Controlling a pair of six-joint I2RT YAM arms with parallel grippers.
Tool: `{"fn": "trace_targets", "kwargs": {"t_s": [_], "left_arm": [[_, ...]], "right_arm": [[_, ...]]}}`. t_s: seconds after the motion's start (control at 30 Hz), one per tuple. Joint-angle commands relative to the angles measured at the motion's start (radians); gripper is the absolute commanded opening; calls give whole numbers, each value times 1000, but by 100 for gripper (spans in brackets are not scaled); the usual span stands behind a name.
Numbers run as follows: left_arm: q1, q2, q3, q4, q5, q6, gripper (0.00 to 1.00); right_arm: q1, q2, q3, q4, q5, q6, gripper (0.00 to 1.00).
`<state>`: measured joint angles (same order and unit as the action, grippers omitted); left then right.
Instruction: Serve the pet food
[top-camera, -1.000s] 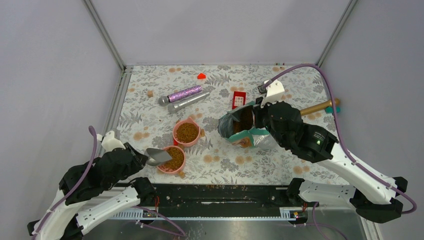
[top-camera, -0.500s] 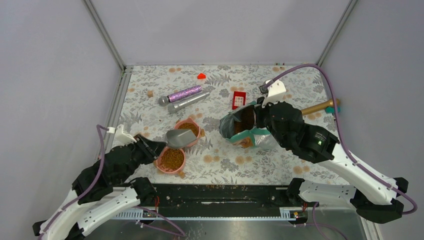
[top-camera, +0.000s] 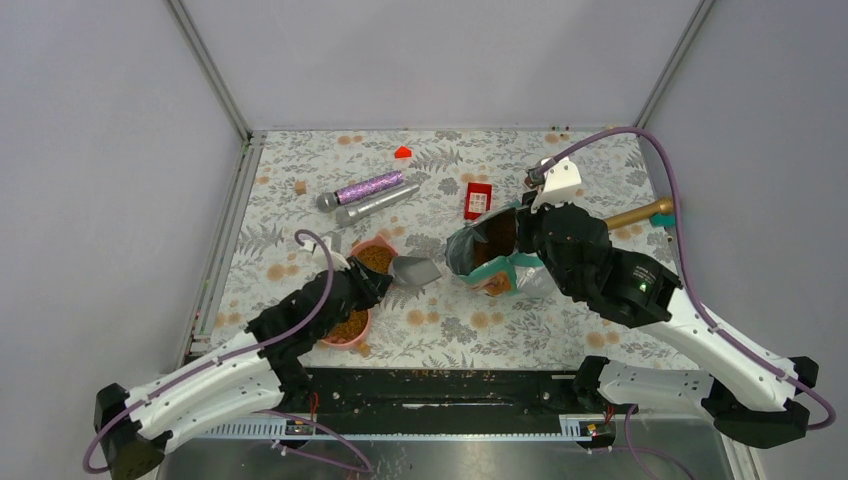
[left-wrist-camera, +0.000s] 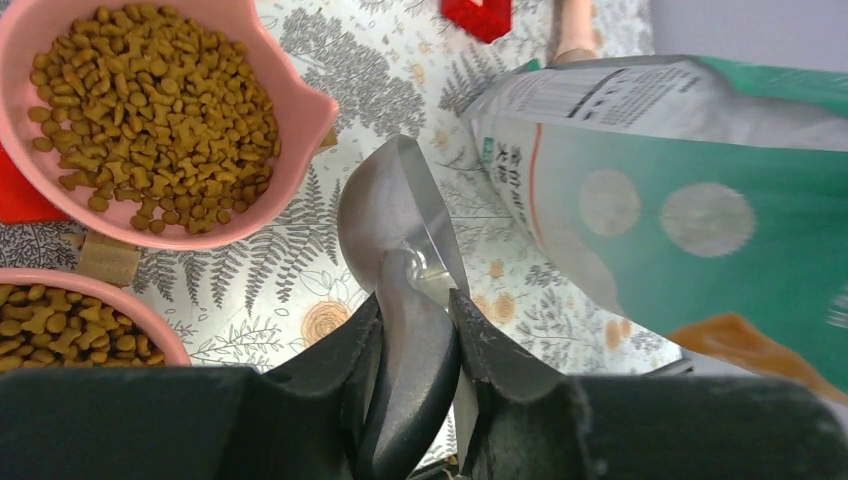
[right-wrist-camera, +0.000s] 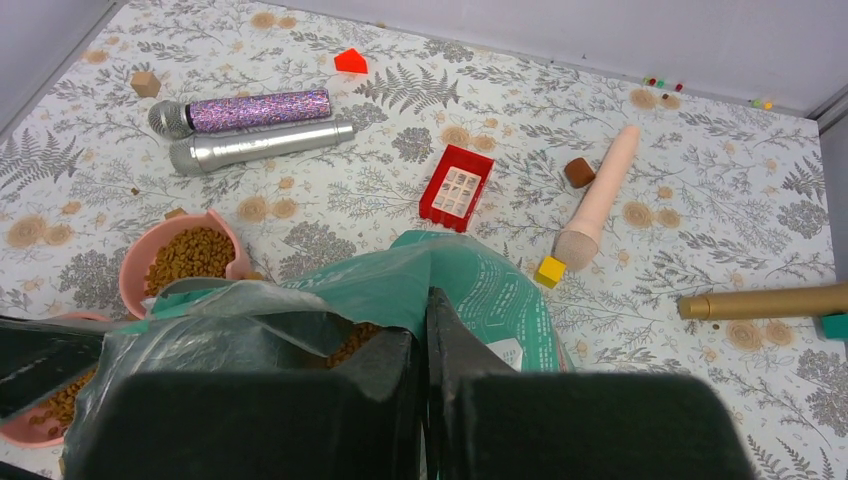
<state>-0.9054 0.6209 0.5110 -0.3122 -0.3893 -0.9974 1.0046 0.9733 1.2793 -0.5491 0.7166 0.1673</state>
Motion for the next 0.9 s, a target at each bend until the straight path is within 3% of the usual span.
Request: {"fn": "trace_targets", "kwargs": {"t_s": [0.0,0.23,0.53,0.7,0.73,0.77,0.87], "left_arm": [[-10,77,-11,247,-24,-24,12],[-80,192,-25,274,-89,-45,16],[-103,253,-64,236,-94,-84,43],[-119,227,-58,111,-105,-141,60],[-122,209,-60,97,-101,-139,90],[-126,192,-60,87,-89,-133,98],[-134,136,-52,48,-70,-113,99]], "right_arm": [[-3,-51,17,72,77,11,0],[-3,-41,2,71,66,21,0],[-3,-35,-9,71,55,30,0],[-3,-47,-22,71,55,29,0],[-3,-49,-24,72,54,29,0],[-3,-52,-28,71,49,29,0],[-3,-59,-40,71,42,30,0]]}}
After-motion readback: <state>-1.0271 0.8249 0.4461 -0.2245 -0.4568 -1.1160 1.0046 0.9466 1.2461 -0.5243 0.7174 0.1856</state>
